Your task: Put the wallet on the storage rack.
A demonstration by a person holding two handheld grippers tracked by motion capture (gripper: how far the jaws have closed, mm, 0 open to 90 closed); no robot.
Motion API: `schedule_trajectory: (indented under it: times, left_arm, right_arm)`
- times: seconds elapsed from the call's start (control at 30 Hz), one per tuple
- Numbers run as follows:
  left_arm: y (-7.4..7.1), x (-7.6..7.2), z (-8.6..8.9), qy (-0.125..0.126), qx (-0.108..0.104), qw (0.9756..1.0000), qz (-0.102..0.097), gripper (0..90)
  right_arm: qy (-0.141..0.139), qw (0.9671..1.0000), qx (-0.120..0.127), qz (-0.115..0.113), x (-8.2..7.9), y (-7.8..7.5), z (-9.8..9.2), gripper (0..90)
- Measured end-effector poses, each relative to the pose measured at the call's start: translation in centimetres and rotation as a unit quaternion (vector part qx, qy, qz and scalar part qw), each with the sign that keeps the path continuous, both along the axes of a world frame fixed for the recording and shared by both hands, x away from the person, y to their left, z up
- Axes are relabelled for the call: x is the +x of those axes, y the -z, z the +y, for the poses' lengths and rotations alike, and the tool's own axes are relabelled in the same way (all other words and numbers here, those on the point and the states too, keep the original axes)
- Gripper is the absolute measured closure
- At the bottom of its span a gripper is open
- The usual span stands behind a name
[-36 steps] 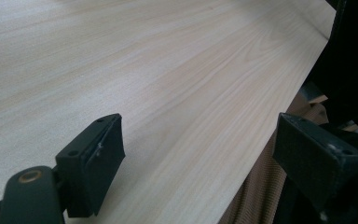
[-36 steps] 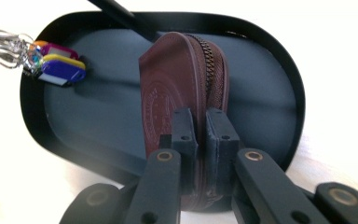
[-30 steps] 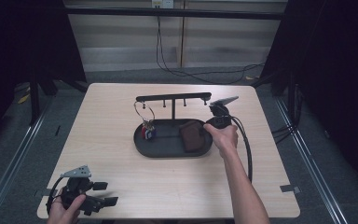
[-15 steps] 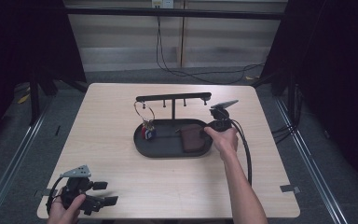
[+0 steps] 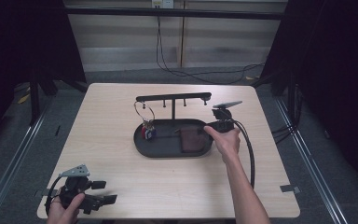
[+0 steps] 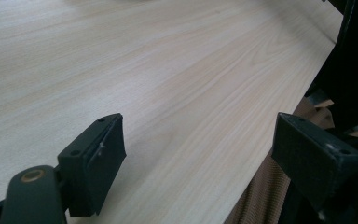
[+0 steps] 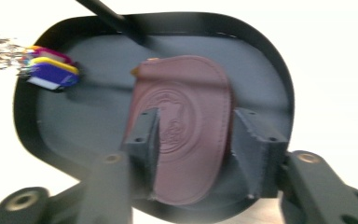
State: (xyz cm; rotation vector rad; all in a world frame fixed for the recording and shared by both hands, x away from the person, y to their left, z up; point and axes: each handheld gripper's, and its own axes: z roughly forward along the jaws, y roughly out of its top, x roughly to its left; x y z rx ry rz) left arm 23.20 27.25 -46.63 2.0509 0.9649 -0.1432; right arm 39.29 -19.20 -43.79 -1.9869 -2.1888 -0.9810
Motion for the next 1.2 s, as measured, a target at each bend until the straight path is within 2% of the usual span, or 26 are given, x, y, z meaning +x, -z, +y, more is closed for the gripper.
schedule_trajectory:
  times: [0.07, 0.13, 0.2, 0.33, 0.6, 0.7, 0.93, 1.0, 1.2]
  left_arm:
    - [0.0, 0.0, 0.1, -0.002, 0.001, 1.0, -0.003, 17.2]
    - [0.0, 0.0, 0.1, -0.006, -0.003, 1.0, -0.002, 17.2]
    - [0.0, 0.0, 0.1, -0.007, -0.004, 1.0, -0.002, 17.2]
    - [0.0, 0.0, 0.2, -0.003, -0.003, 1.0, 0.0, 17.2]
    - [0.0, 0.0, 0.1, -0.007, -0.001, 1.0, 0.001, 17.2]
    - [0.0, 0.0, 0.1, -0.002, 0.002, 1.0, -0.001, 18.1]
    - [-0.1, 0.0, 0.3, -0.01, -0.006, 0.9999, 0.001, 18.1]
    - [0.0, 0.0, 0.3, -0.008, -0.005, 0.9999, 0.003, 18.1]
    - [-0.1, 0.0, 0.4, -0.013, -0.005, 0.9999, 0.001, 18.2]
  right_arm:
    - [-0.004, 0.9999, -0.001, -0.013, -0.4, -0.1, 0.0, 43.4]
    - [-0.003, 0.9998, 0.005, -0.016, -0.7, -0.1, -0.1, 38.3]
    - [-0.002, 0.9998, -0.002, -0.019, -1.0, -0.1, -0.3, 33.8]
    - [-0.01, 0.9995, -0.007, -0.03, -1.7, -0.4, -0.4, 30.0]
    - [-0.019, 0.9982, -0.005, -0.057, -3.7, -0.6, -1.6, 28.1]
    - [-0.023, 0.9972, -0.012, -0.07, -4.3, -0.8, -1.9, 28.1]
    - [-0.028, 0.9956, -0.013, -0.089, -6.0, -0.6, -2.5, 25.4]
    - [-0.027, 0.9958, -0.017, -0.085, -6.4, -0.4, -2.7, 21.6]
    - [-0.028, 0.9952, -0.019, -0.092, -8.2, -0.2, -3.4, 19.9]
